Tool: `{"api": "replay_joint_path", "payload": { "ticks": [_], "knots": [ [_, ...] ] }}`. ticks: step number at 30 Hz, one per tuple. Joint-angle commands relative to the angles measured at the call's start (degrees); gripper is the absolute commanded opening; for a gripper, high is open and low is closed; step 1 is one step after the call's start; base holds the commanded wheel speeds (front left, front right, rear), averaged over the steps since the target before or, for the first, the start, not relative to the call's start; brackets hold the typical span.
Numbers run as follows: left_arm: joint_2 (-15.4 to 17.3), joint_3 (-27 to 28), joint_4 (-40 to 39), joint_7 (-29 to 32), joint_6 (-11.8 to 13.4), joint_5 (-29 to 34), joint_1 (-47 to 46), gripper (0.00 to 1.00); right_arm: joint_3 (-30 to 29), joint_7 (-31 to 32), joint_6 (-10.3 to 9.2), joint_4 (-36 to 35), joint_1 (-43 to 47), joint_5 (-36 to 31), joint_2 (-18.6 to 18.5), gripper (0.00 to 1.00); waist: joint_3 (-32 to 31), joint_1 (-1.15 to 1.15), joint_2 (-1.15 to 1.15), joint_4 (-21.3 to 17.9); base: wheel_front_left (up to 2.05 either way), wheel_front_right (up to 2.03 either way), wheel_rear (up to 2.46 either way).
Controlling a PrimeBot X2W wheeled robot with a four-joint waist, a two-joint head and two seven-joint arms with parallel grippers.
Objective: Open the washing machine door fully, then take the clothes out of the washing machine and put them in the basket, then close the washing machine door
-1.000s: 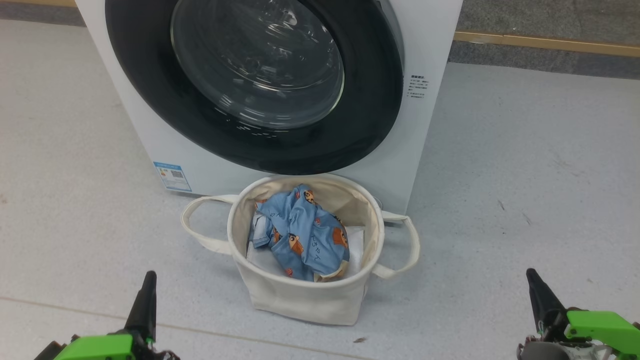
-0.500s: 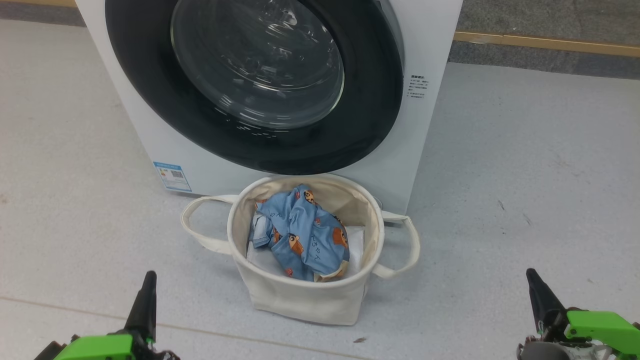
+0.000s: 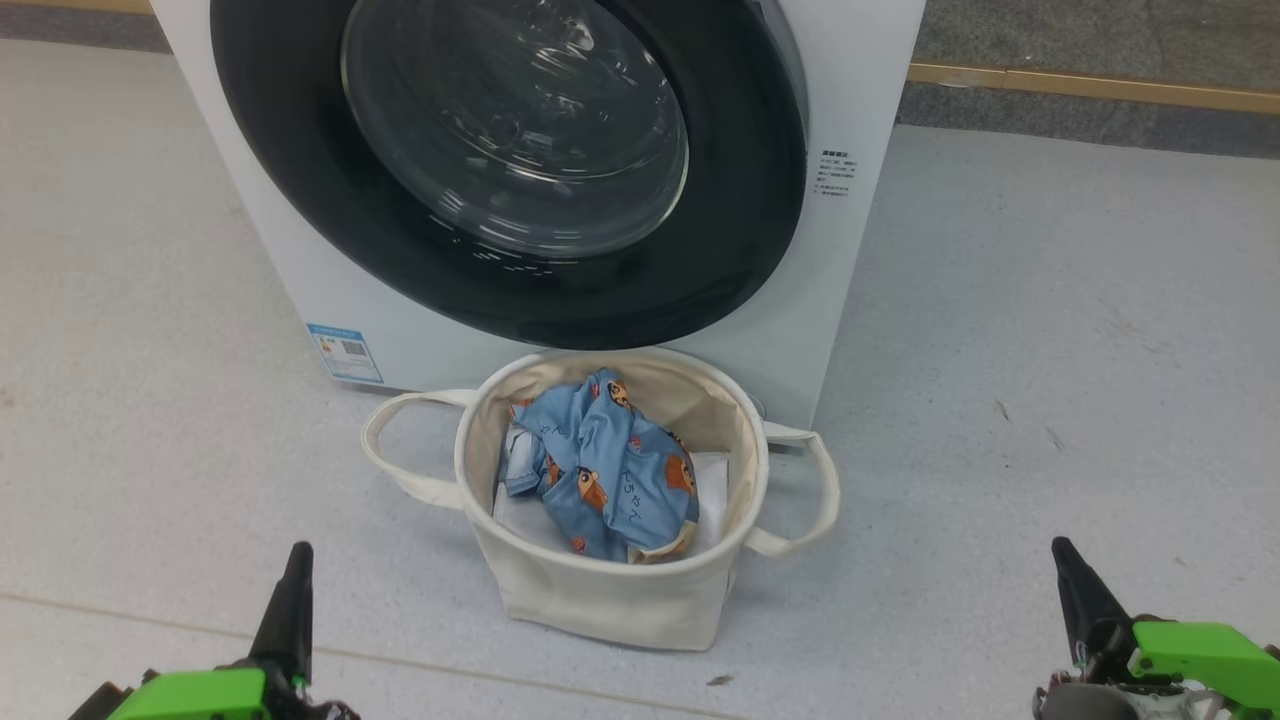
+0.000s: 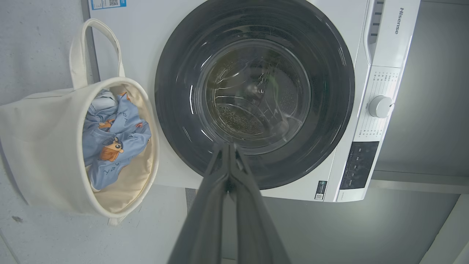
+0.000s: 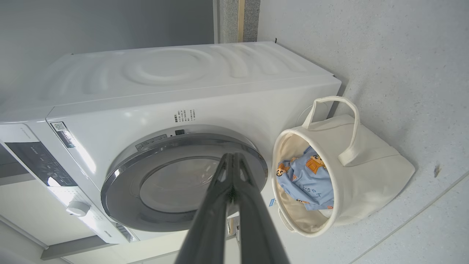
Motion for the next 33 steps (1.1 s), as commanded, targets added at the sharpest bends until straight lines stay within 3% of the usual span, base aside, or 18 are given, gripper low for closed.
{"api": "replay_joint_path", "payload": {
  "ticks": [1,33],
  "knots": [
    [0.3,1.9,-2.2,0.5,-0.4,-0.2,-1.5,0.00,1.1,0.5,0.17,-2.1,-2.9,-0.1,-0.3,0.00,0.0,0.00,0.00,0.0,0.00,0.00,0.00],
    [0.3,1.9,-2.2,0.5,-0.4,-0.2,-1.5,0.00,1.0,0.5,0.17,-2.1,-2.9,-0.1,-0.3,0.00,0.0,0.00,0.00,0.0,0.00,0.00,0.00]
  ]
}}
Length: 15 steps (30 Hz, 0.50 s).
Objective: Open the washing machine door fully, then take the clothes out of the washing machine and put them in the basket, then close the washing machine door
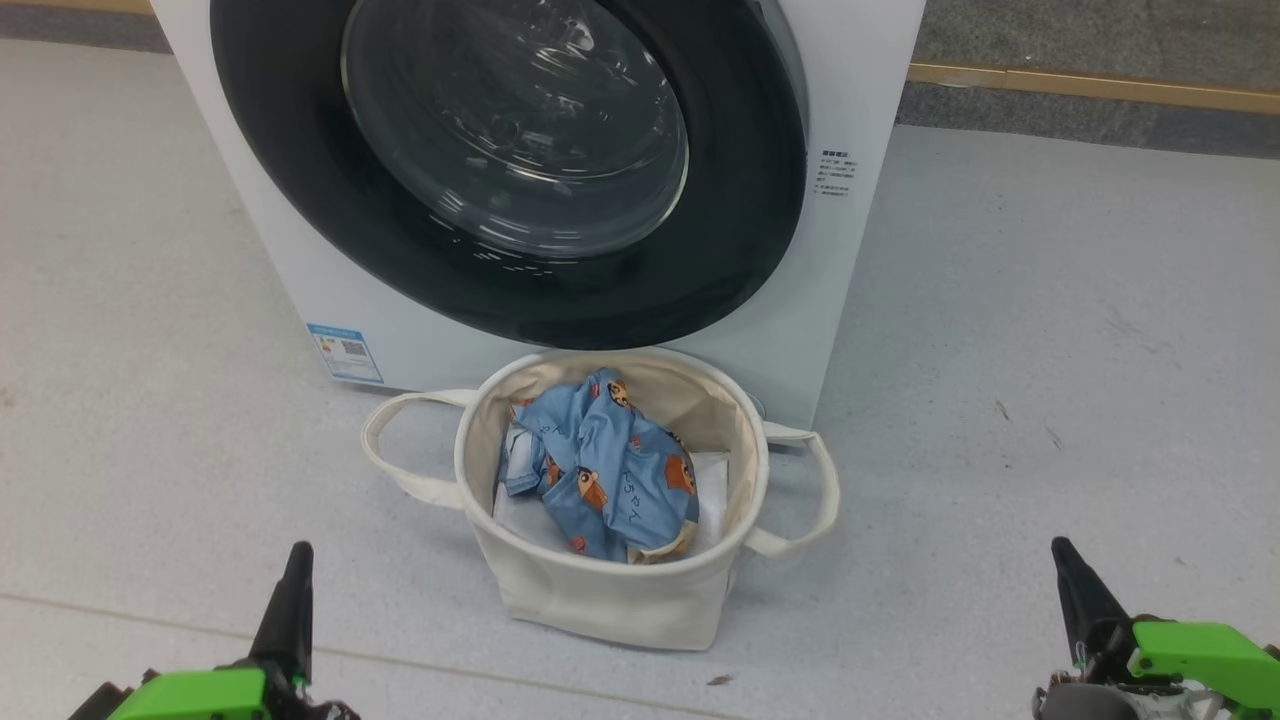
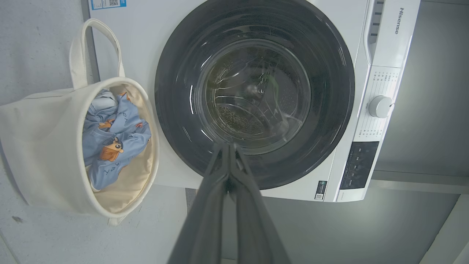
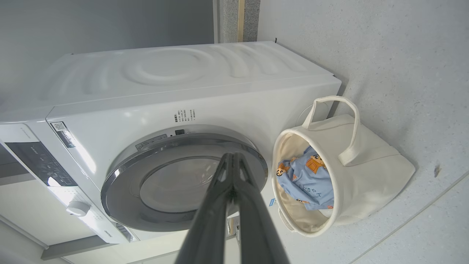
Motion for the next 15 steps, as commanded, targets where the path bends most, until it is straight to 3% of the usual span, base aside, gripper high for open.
{"api": "replay_joint_path", "payload": {
  "ticks": [1,15],
  "knots": [
    [0.3,1.9,-2.2,0.5,-0.4,-0.2,-1.5,0.00,1.1,0.5,0.17,-2.1,-2.9,-0.1,-0.3,0.00,0.0,0.00,0.00,0.0,0.00,0.00,0.00],
    [0.3,1.9,-2.2,0.5,-0.4,-0.2,-1.5,0.00,1.0,0.5,0.17,-2.1,-2.9,-0.1,-0.3,0.00,0.0,0.00,0.00,0.0,0.00,0.00,0.00]
  ]
}}
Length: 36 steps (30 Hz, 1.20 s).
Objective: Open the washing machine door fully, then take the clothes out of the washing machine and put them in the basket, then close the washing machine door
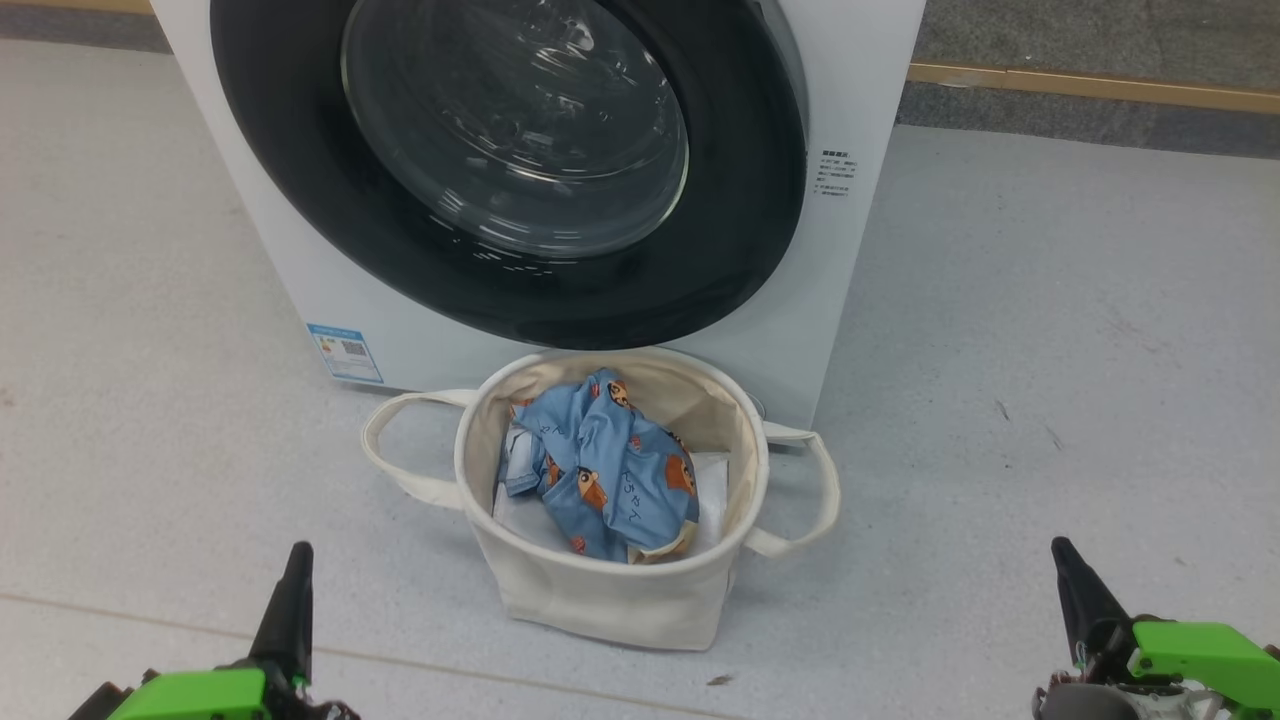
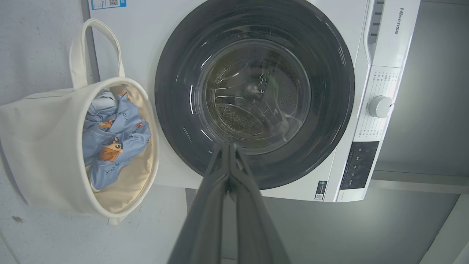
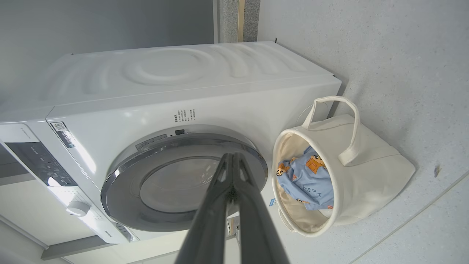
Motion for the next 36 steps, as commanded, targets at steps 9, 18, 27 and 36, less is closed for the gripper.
{"api": "replay_joint_path", "payload": {
  "ticks": [9,18,27,36],
  "knots": [
    [0.3,1.9,-2.2,0.5,-0.4,-0.2,-1.5,0.00,1.0,0.5,0.17,-2.1,-2.9,-0.1,-0.3,0.00,0.0,0.00,0.00,0.0,0.00,0.00,0.00],
    [0.3,1.9,-2.2,0.5,-0.4,-0.2,-1.5,0.00,1.0,0.5,0.17,-2.1,-2.9,-0.2,-0.3,0.00,0.0,0.00,0.00,0.0,0.00,0.00,0.00],
    [0.3,1.9,-2.2,0.5,-0.4,-0.2,-1.5,0.00,1.0,0.5,0.17,-2.1,-2.9,-0.2,-0.3,0.00,0.0,0.00,0.00,0.0,0.00,0.00,0.00],
    [0.3,1.9,-2.2,0.5,-0.4,-0.2,-1.5,0.00,1.0,0.5,0.17,-2.1,-2.9,-0.2,-0.3,0.00,0.0,0.00,0.00,0.0,0.00,0.00,0.00]
  ]
}}
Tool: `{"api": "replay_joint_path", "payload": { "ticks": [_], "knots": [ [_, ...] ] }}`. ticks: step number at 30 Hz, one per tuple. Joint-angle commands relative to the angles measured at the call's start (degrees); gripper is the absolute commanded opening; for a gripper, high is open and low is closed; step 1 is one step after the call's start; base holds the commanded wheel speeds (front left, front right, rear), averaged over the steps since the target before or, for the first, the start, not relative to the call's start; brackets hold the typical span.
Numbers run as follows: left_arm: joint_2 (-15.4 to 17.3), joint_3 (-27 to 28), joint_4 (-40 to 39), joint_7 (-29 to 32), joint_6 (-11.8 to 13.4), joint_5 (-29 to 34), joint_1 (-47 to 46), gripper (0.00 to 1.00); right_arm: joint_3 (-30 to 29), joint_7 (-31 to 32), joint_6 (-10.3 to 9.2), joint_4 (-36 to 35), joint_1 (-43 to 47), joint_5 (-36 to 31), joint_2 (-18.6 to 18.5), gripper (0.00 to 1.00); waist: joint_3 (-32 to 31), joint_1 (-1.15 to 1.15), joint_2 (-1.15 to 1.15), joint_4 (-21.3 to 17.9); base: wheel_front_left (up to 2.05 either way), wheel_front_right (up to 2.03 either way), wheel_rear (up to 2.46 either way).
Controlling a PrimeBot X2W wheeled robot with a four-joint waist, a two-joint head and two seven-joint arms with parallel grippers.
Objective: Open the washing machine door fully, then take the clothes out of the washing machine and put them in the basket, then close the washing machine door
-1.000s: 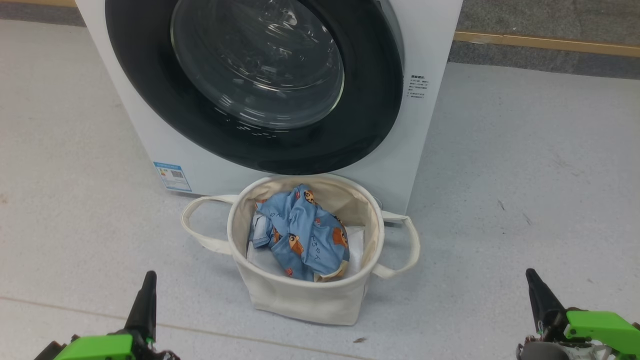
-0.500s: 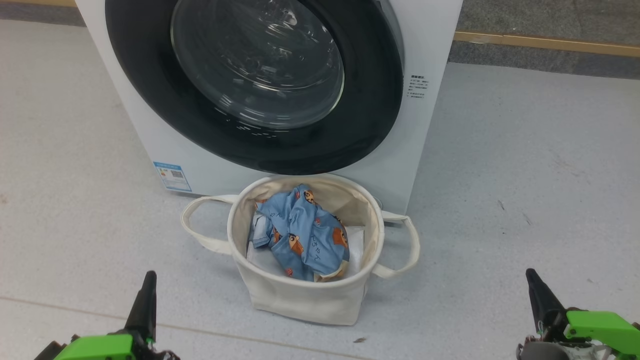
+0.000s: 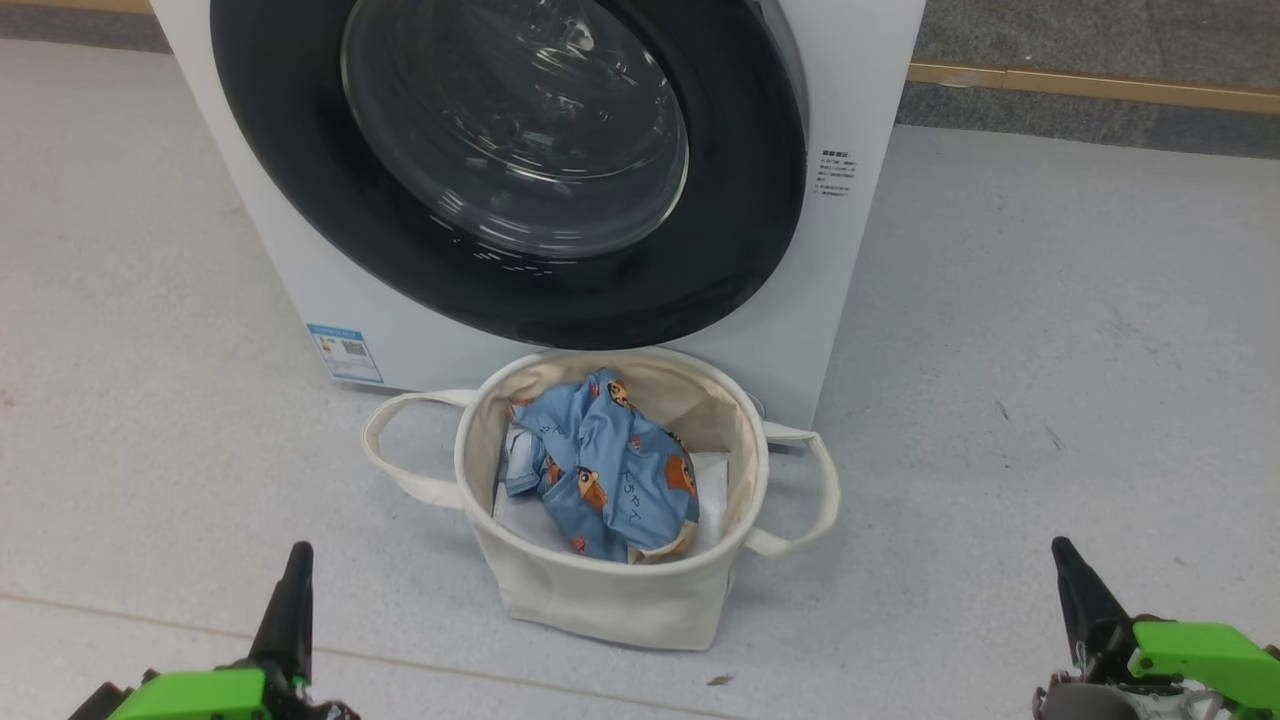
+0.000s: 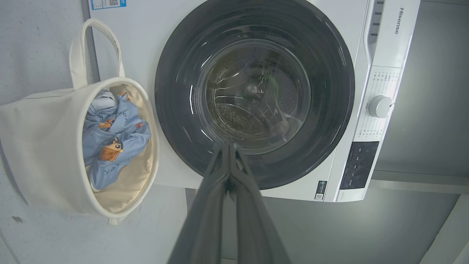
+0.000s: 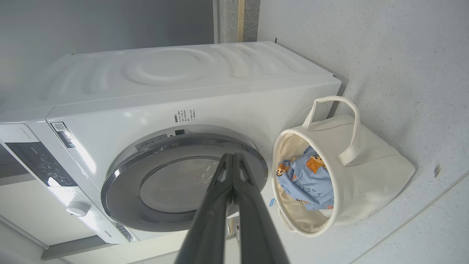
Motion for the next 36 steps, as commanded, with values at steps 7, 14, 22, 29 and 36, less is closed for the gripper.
{"api": "replay_joint_path", "payload": {
  "ticks": [7,14,22,29,36],
  "knots": [
    [0.3,1.9,-2.2,0.5,-0.4,-0.2,-1.5,0.00,1.1,0.5,0.17,-2.1,-2.9,-0.2,-0.3,0.00,0.0,0.00,0.00,0.0,0.00,0.00,0.00],
    [0.3,1.9,-2.2,0.5,-0.4,-0.2,-1.5,0.00,1.1,0.5,0.17,-2.1,-2.9,-0.2,-0.3,0.00,0.0,0.00,0.00,0.0,0.00,0.00,0.00],
    [0.3,1.9,-2.2,0.4,-0.4,-0.2,-1.5,0.00,1.1,0.5,0.17,-2.1,-2.9,-0.2,-0.3,0.00,0.0,0.00,0.00,0.0,0.00,0.00,0.00],
    [0.3,1.9,-2.2,0.4,-0.4,-0.2,-1.5,0.00,1.1,0.5,0.17,-2.1,-2.9,-0.2,-0.3,0.00,0.0,0.00,0.00,0.0,0.00,0.00,0.00],
    [0.3,1.9,-2.2,0.4,-0.4,-0.2,-1.5,0.00,1.1,0.5,0.17,-2.1,-2.9,-0.2,-0.3,0.00,0.0,0.00,0.00,0.0,0.00,0.00,0.00]
  ]
}}
